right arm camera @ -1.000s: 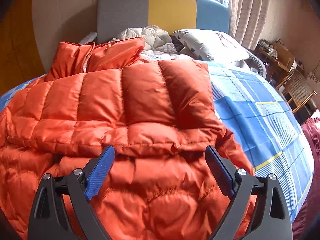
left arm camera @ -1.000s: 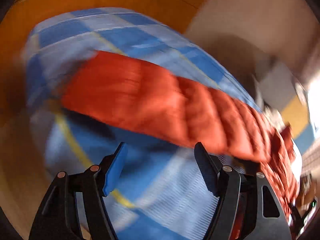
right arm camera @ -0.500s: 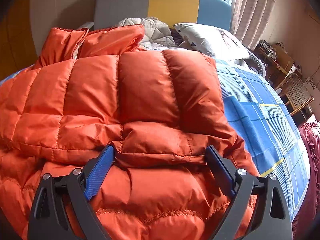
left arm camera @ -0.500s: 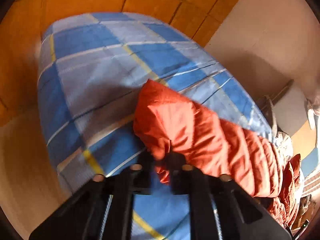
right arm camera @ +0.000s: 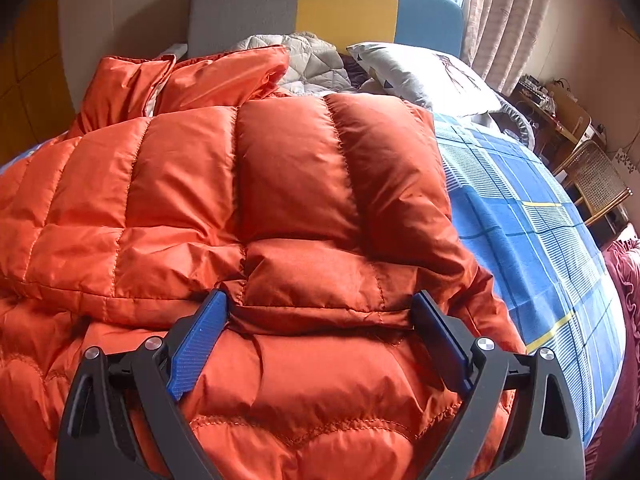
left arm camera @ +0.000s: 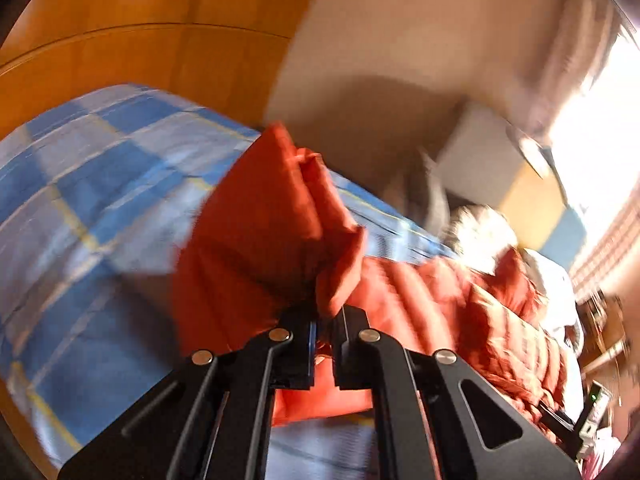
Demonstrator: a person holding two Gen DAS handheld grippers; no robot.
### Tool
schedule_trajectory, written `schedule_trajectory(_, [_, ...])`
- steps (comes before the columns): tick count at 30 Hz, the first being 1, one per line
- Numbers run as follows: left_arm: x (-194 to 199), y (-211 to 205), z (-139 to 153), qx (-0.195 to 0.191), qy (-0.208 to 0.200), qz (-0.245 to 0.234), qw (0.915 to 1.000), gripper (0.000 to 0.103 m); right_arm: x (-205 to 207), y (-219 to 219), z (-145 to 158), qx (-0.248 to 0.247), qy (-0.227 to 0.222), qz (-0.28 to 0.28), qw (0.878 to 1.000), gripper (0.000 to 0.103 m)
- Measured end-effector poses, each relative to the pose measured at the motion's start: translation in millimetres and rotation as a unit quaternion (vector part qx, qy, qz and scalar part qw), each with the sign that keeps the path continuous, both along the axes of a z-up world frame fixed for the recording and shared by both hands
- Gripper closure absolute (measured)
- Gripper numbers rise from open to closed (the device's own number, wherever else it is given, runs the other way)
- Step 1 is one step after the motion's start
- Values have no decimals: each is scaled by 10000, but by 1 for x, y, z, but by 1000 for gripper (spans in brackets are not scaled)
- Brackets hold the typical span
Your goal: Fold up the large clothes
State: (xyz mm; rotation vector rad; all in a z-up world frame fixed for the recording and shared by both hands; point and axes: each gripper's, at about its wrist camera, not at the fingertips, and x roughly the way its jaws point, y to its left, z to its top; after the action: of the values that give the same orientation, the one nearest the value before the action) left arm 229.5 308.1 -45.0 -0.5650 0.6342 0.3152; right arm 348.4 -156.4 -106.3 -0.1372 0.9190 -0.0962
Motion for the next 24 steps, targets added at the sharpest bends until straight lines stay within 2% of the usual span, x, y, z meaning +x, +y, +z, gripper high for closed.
schedule_trajectory(7, [54, -80, 6, 18, -56, -1084, 9941, 99, 1, -3, 0, 75, 25, 9, 10000, 10])
schedule_trajectory(17, [87, -184, -9, 10, 139, -2287, 9734, 97, 4, -5, -1, 129, 60, 13, 9999, 10])
schedule_trajectory(19, [89, -196, -17, 58, 239, -2341, 9719, 87, 4, -4, -1, 108, 70, 23, 9999, 10])
schedule_trajectory(21, [86, -203, -21, -61, 222, -2397, 9706, 51, 4, -4, -1, 95, 85, 32, 9999, 10])
schedule_trajectory(24, [75, -204, -24, -109, 167, -2392, 9708, 45, 4, -4, 1, 76, 102, 56, 9999, 10])
